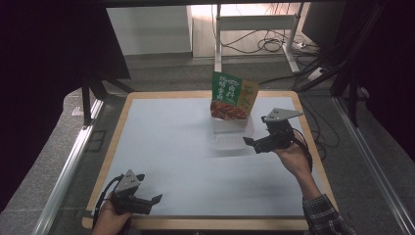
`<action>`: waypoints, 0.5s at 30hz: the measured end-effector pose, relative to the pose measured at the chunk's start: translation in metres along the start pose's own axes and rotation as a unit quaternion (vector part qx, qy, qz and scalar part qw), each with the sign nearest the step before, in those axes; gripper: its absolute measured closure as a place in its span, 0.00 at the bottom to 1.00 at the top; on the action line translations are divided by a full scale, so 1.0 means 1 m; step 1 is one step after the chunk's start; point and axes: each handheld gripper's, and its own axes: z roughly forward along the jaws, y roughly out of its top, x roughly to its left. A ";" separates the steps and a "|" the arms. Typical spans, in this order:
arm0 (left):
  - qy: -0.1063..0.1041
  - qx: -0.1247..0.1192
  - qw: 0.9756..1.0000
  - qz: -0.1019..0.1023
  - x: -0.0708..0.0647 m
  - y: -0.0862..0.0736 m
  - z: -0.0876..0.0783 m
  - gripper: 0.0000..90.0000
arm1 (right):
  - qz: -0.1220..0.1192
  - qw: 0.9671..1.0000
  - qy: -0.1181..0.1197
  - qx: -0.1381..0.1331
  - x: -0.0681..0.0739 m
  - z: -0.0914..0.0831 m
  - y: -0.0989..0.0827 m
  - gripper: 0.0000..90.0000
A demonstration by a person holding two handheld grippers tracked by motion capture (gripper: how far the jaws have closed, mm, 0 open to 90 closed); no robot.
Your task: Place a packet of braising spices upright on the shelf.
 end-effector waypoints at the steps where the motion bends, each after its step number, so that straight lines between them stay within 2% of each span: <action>1: 0.000 0.000 1.000 0.000 0.000 0.000 0.000 0.04 | 0.000 1.000 0.000 0.000 0.000 -0.001 -0.001 0.00; 15: -0.001 0.000 1.000 0.002 0.000 0.000 0.000 0.04 | 0.007 1.000 -0.004 0.012 0.008 -0.010 -0.015 0.00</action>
